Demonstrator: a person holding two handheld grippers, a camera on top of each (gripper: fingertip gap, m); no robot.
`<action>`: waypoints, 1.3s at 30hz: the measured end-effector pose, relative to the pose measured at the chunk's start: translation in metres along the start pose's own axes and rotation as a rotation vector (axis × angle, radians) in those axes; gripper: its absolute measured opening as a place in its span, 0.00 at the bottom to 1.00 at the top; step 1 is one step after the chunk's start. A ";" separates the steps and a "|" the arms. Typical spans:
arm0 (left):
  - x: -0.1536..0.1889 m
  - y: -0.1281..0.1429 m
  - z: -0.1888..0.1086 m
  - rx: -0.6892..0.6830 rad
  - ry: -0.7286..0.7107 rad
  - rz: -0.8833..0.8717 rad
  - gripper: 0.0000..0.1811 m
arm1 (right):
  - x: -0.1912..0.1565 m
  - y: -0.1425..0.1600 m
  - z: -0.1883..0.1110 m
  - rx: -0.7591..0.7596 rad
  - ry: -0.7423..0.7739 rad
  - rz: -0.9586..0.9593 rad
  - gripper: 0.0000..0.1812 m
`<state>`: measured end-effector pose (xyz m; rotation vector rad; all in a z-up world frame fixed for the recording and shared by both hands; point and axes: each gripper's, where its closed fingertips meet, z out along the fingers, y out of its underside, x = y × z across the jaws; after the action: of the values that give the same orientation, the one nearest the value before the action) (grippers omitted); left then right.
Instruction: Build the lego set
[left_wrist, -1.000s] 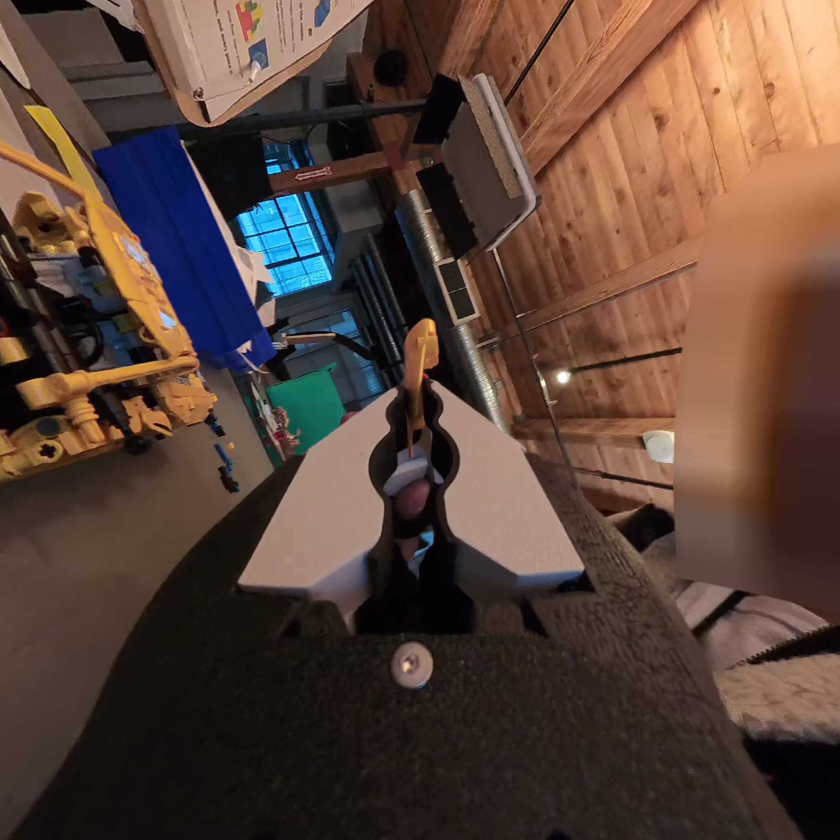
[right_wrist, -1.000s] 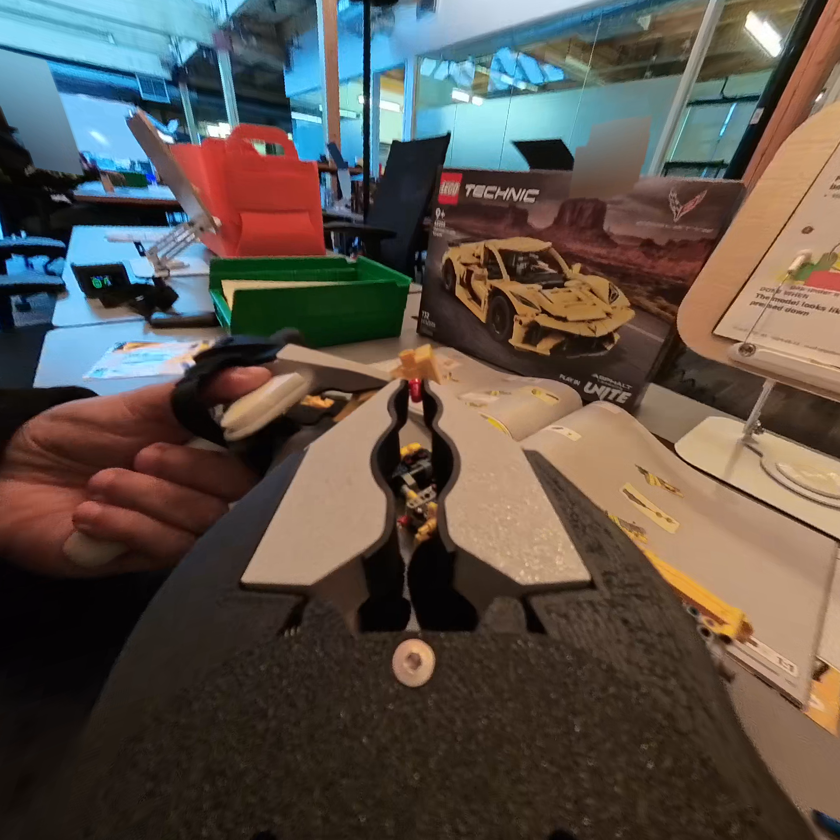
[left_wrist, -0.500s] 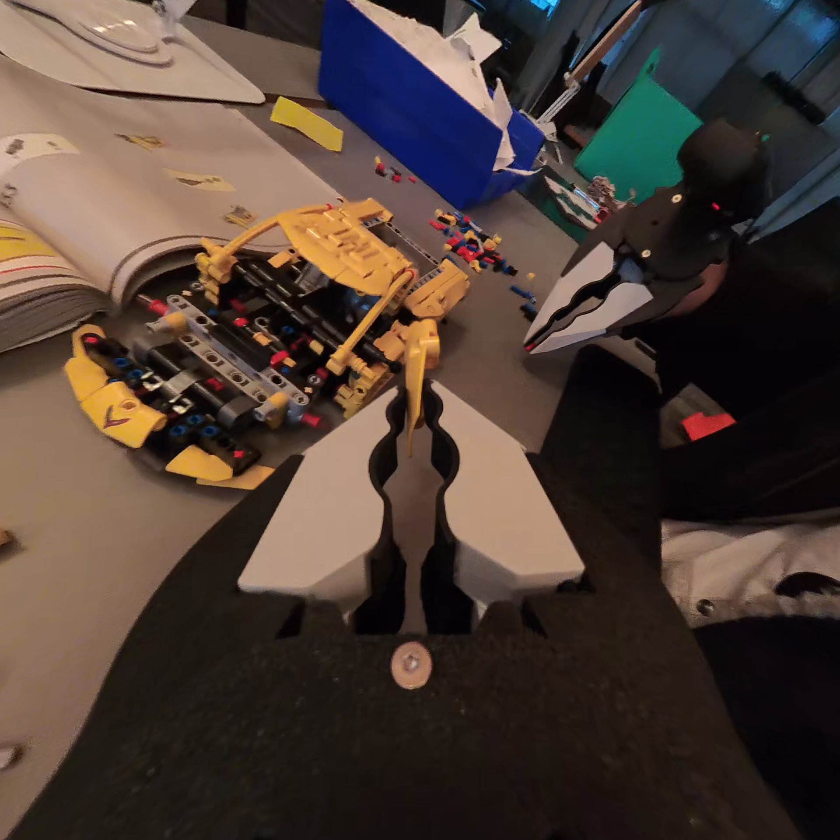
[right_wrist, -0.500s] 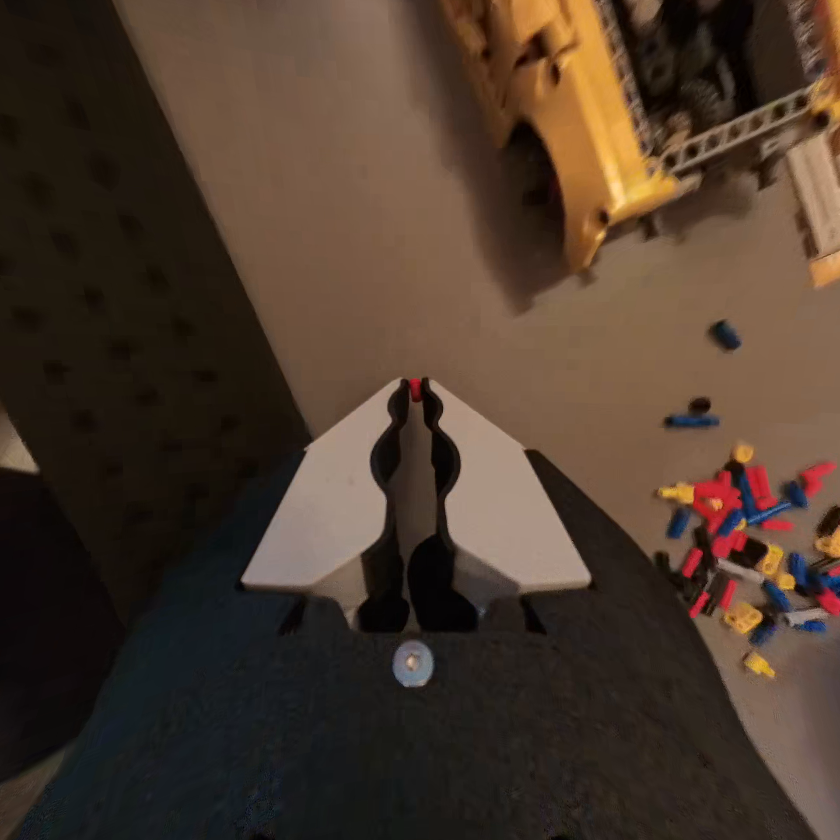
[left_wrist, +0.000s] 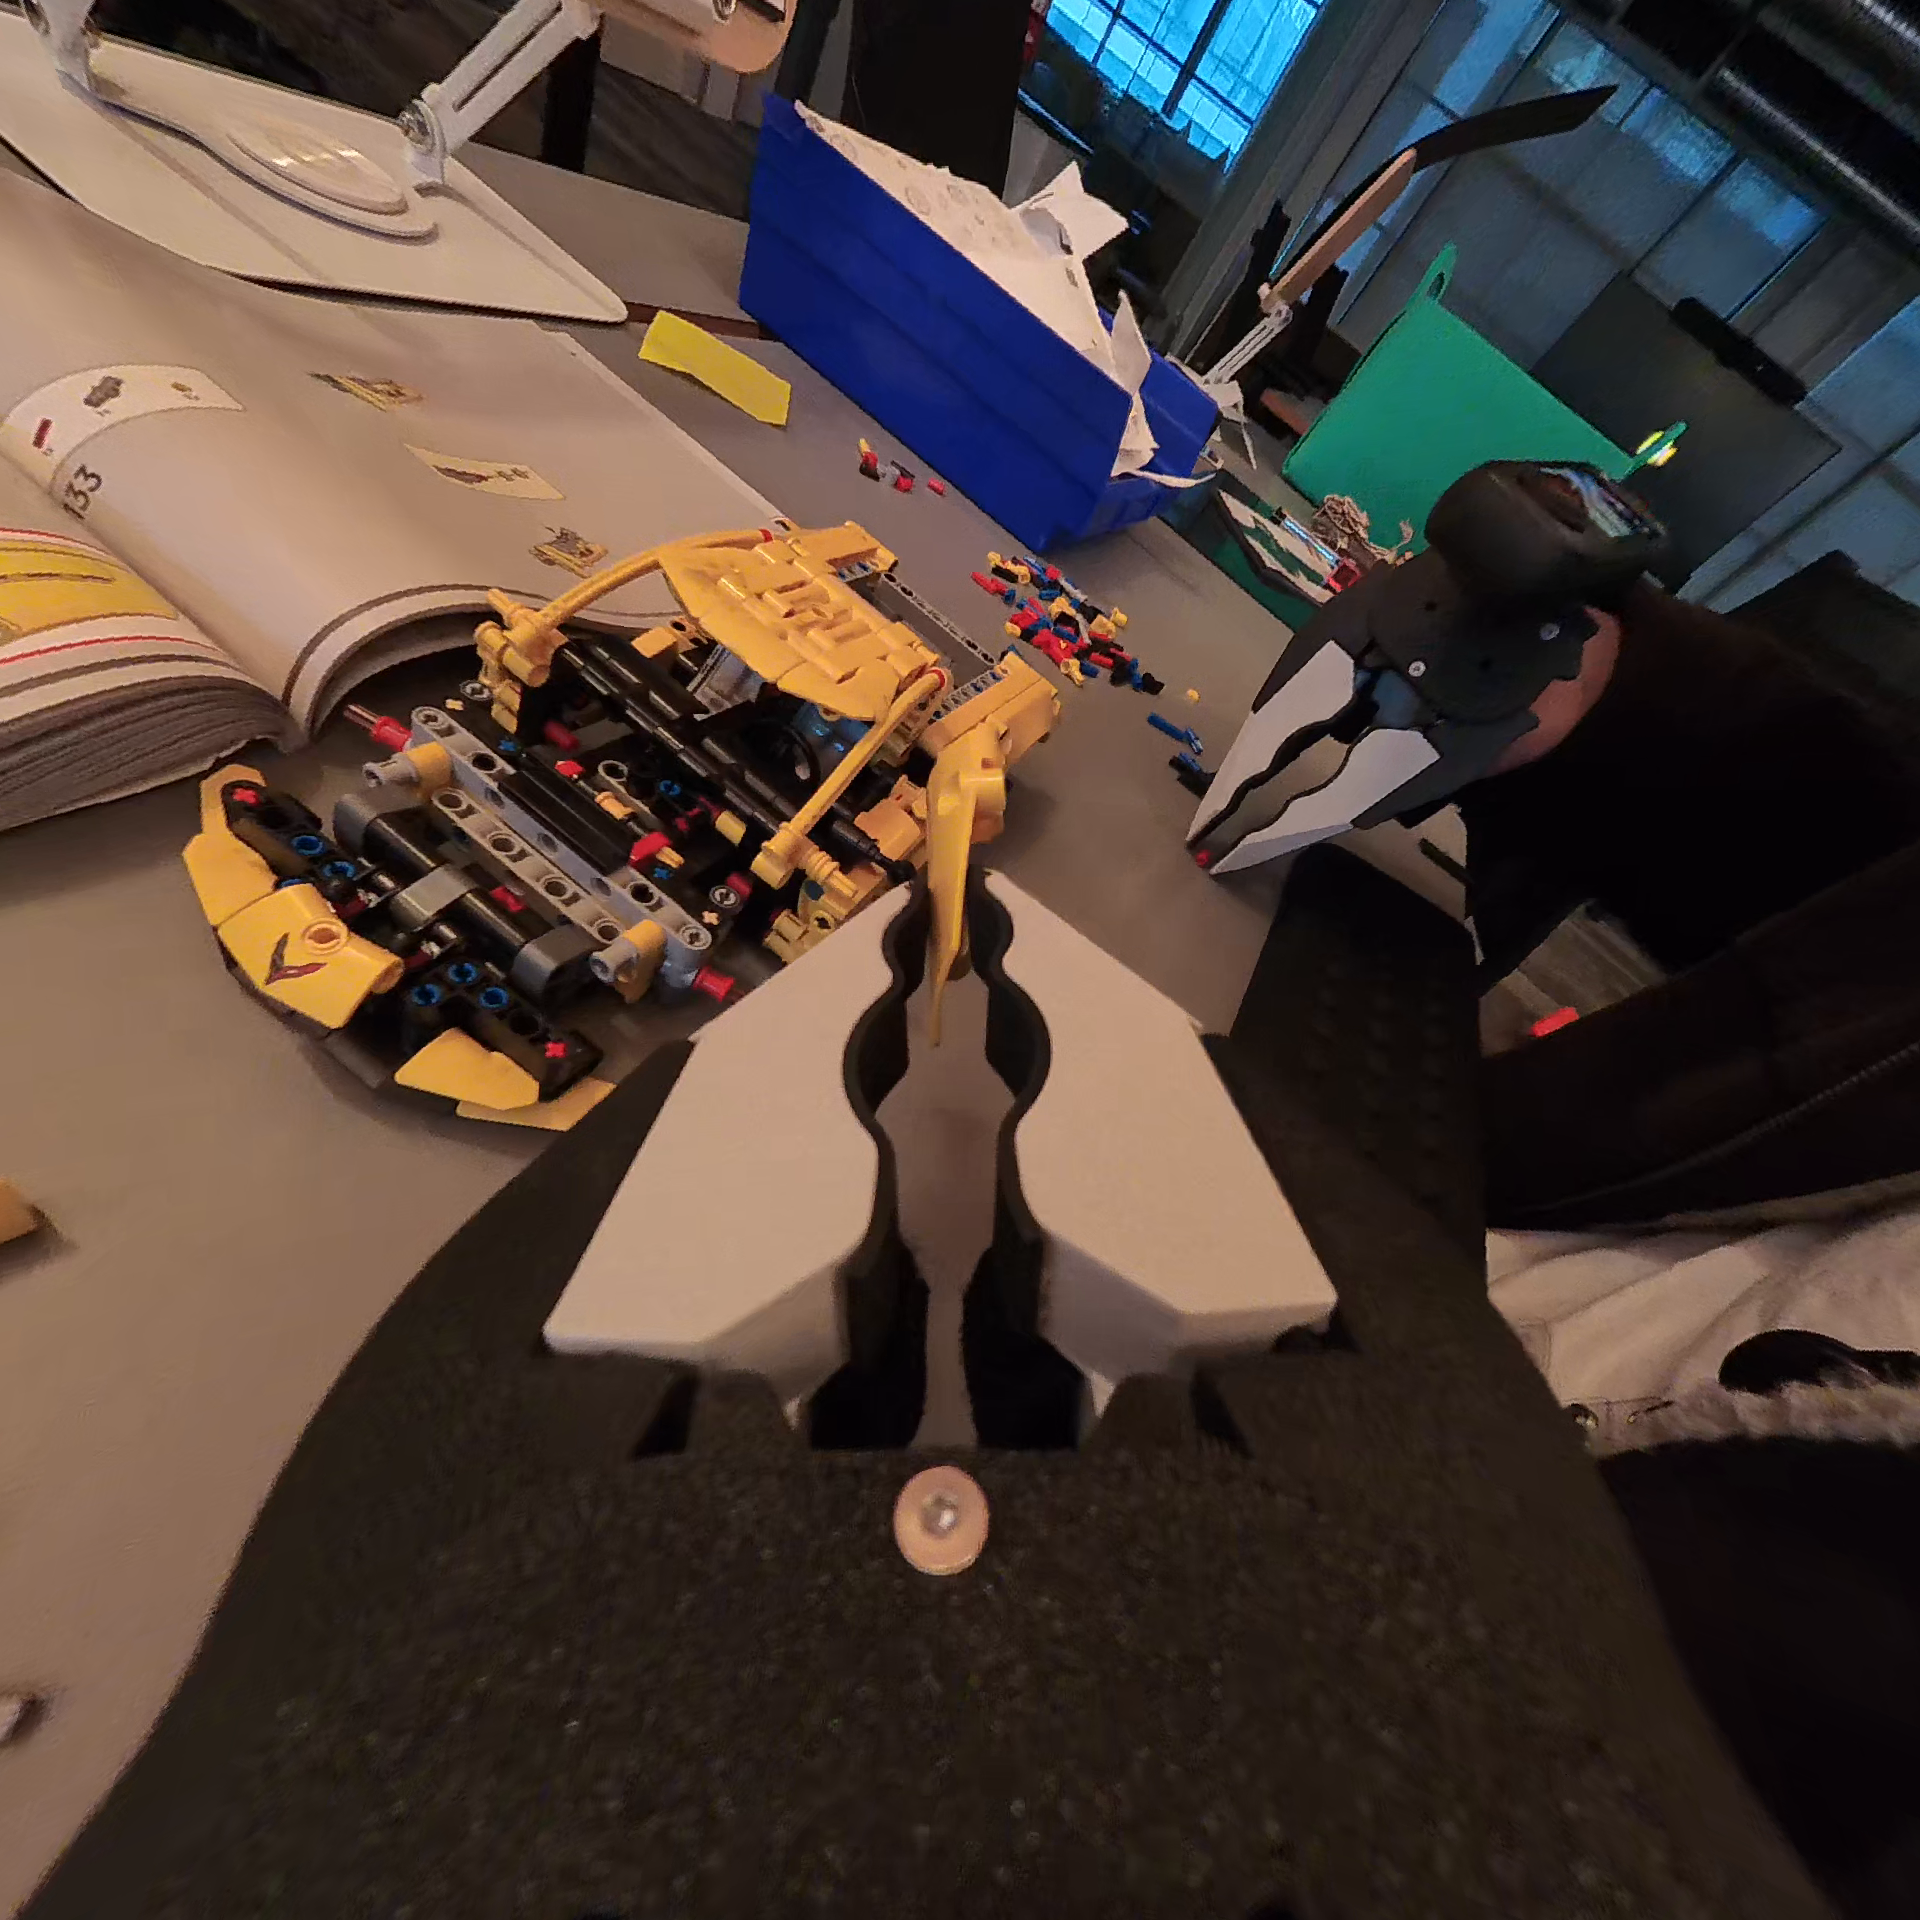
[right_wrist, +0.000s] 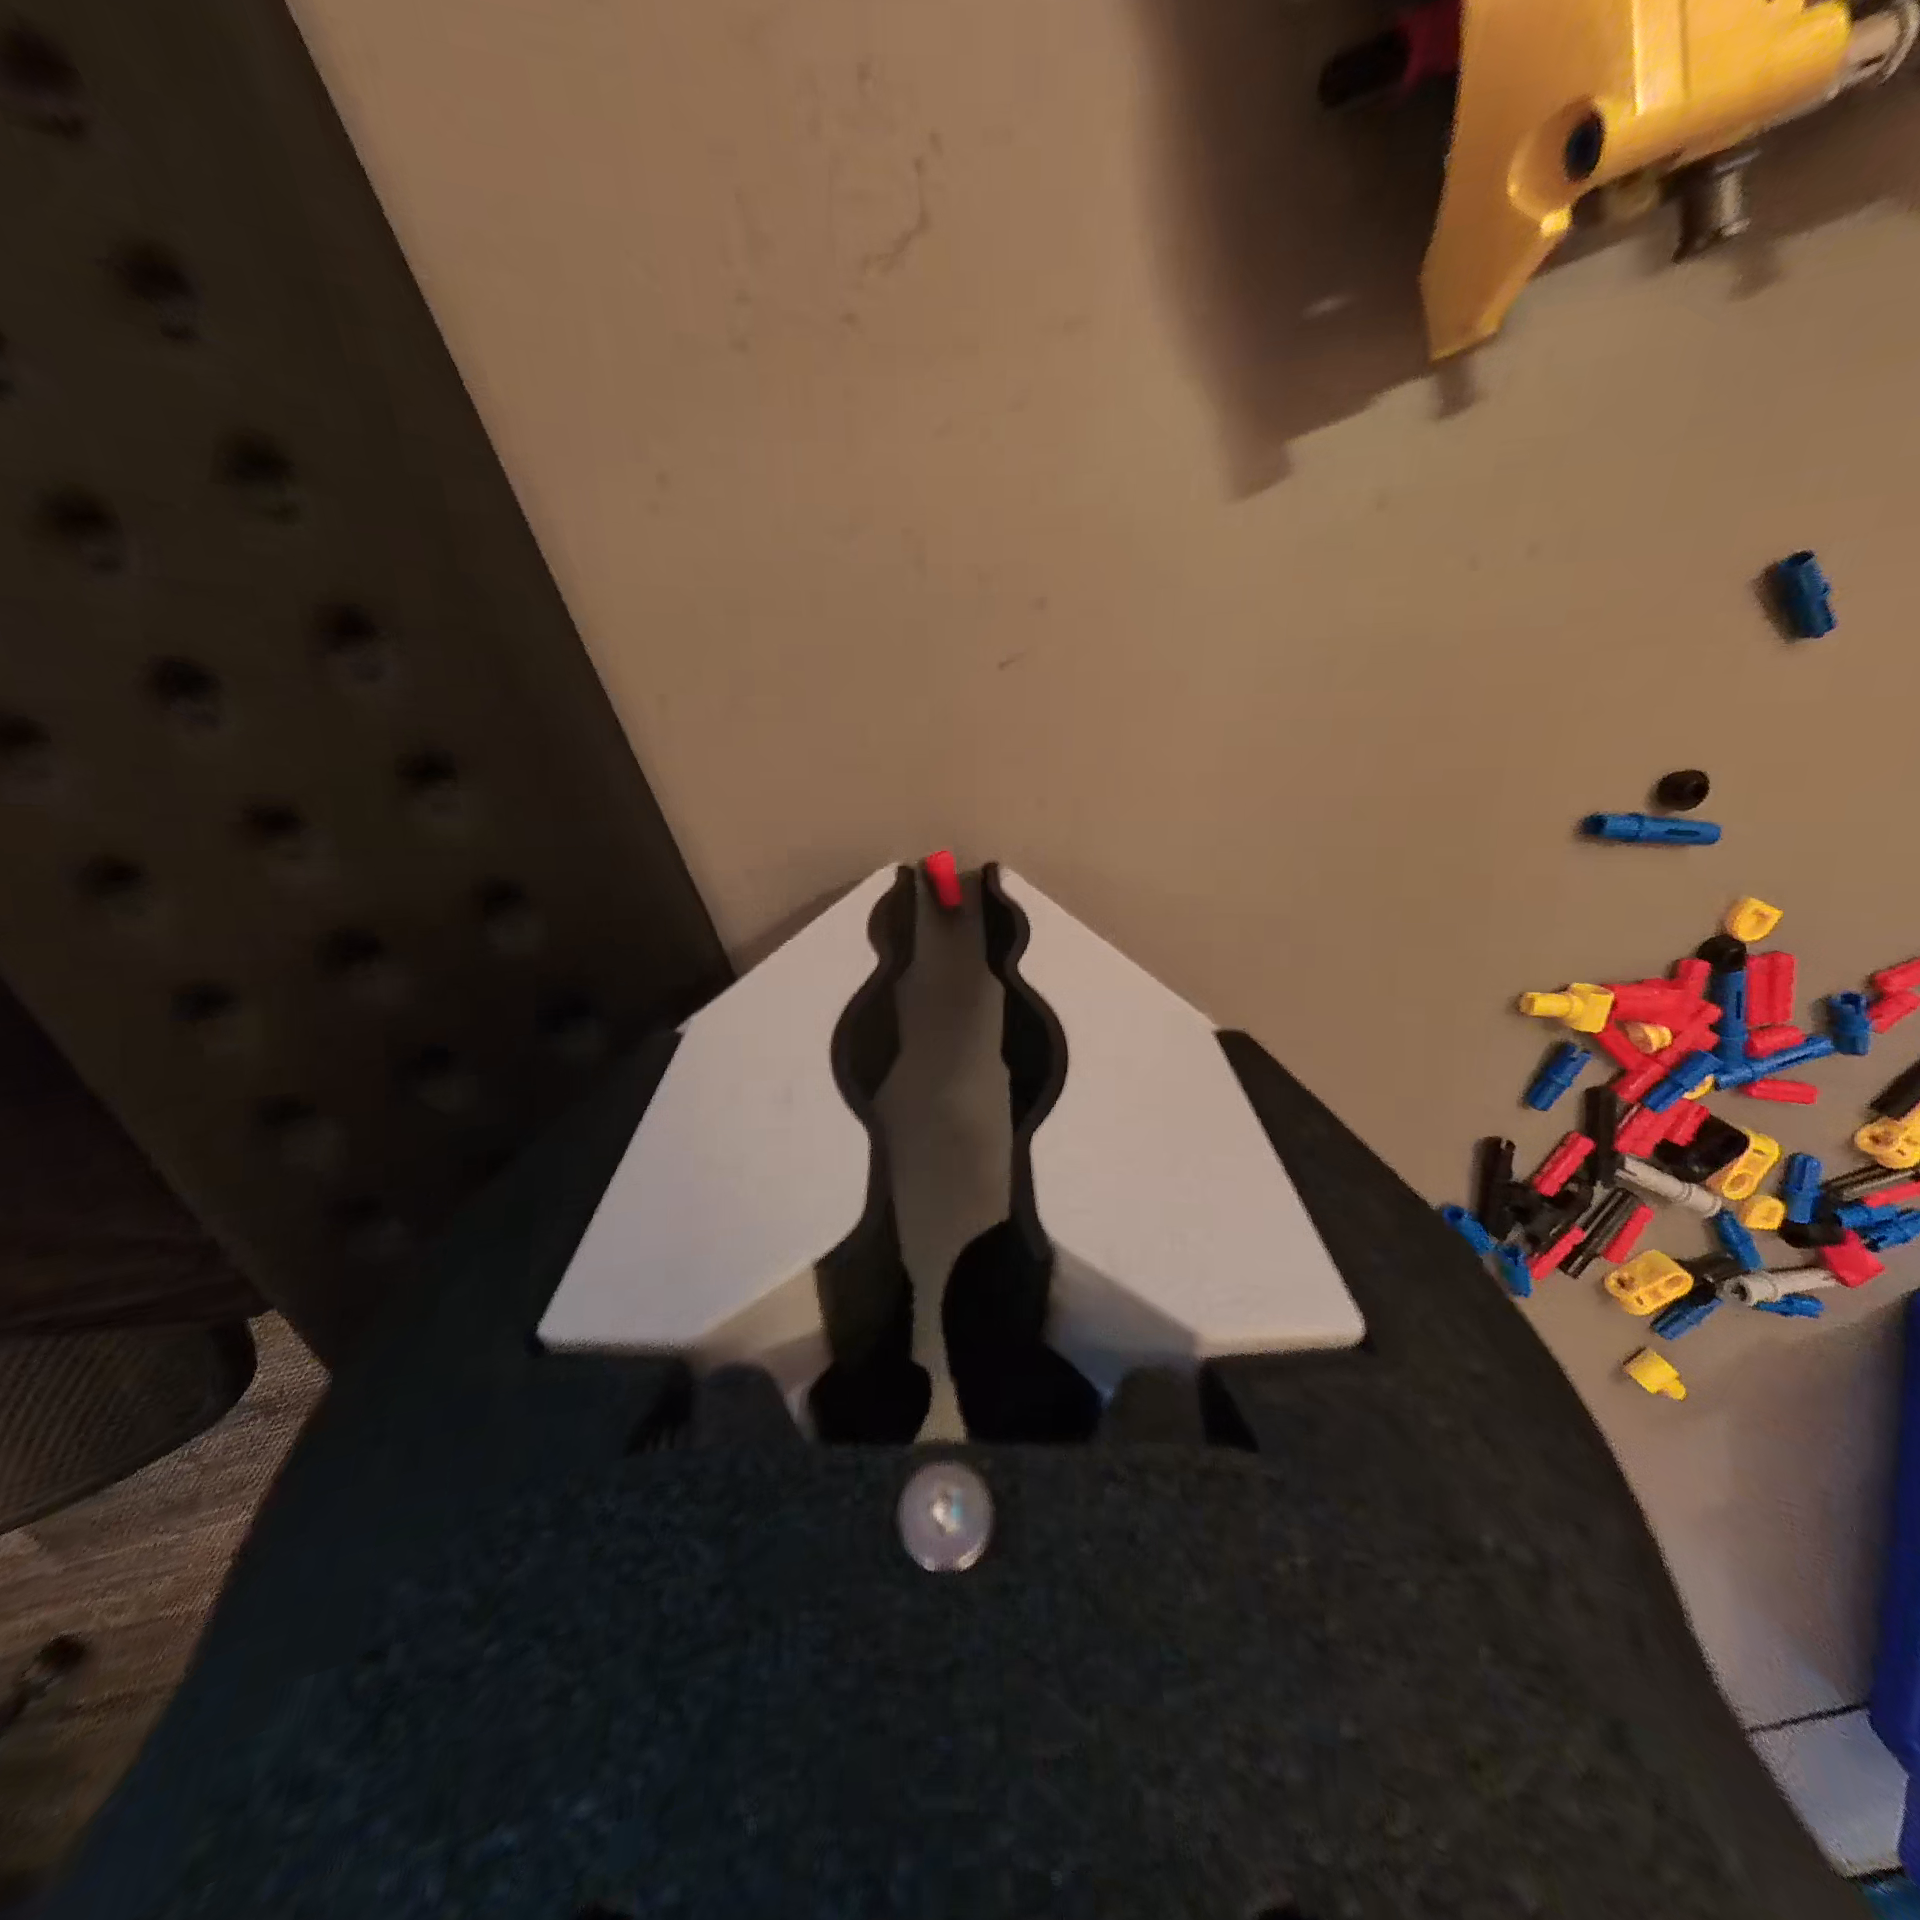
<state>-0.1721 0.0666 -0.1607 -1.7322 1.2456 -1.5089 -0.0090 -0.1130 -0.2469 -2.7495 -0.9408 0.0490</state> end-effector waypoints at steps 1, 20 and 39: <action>0.001 0.000 0.000 -0.004 -0.003 0.011 0.04 | 0.000 0.001 -0.001 -0.007 -0.004 -0.001 0.06; 0.019 -0.002 0.005 0.011 0.079 -0.015 0.04 | 0.010 -0.080 -0.022 0.289 -0.006 -0.031 0.02; 0.053 -0.023 0.001 0.145 0.247 -0.042 0.04 | -0.016 -0.253 -0.099 1.288 -0.498 0.500 0.02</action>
<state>-0.1661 0.0303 -0.1165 -1.5226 1.1889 -1.8352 -0.1625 0.0502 -0.0929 -1.6436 -0.0965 1.0402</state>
